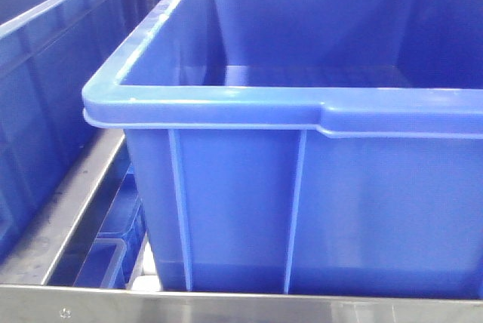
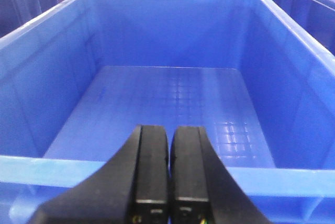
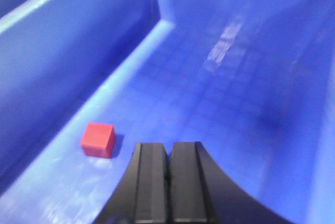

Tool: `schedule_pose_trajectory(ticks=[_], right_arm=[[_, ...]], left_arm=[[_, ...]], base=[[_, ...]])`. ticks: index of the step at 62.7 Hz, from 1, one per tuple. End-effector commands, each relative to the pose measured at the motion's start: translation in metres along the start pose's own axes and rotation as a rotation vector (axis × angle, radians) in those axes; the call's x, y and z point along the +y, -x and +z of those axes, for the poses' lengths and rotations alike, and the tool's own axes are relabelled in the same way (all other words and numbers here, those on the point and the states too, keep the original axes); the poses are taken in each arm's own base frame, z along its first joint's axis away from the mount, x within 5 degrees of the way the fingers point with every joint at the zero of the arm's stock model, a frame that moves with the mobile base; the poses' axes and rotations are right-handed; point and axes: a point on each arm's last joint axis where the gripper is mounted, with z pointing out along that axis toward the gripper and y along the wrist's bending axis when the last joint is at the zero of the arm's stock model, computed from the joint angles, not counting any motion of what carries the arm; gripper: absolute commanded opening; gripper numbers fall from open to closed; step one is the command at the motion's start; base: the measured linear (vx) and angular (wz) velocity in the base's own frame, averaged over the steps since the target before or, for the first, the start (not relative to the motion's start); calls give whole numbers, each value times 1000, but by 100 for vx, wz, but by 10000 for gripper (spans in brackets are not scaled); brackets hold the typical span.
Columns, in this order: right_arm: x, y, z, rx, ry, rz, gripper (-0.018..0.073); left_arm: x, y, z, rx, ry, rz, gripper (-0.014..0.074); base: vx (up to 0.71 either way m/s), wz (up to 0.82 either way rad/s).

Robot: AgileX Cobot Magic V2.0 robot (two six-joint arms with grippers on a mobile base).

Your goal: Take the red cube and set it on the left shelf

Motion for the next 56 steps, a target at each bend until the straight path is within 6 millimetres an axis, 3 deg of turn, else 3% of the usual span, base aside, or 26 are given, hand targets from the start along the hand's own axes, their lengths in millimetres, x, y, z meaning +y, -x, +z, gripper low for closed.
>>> schedule_pose_trajectory(ticks=[1,18,56], right_arm=[[0,6,-18,-154,-14,32,57],[6,-15,-61,-333,11,67,57],[6,-18,-67,-381,4,66,57]], left_arm=[[0,-1,0,-57,2,-13,90],[0,-1,0,-57,2,-13,90],[0,-1,0,-57,2,-13,90]], base=[[0,0],[0,0],[0,0]])
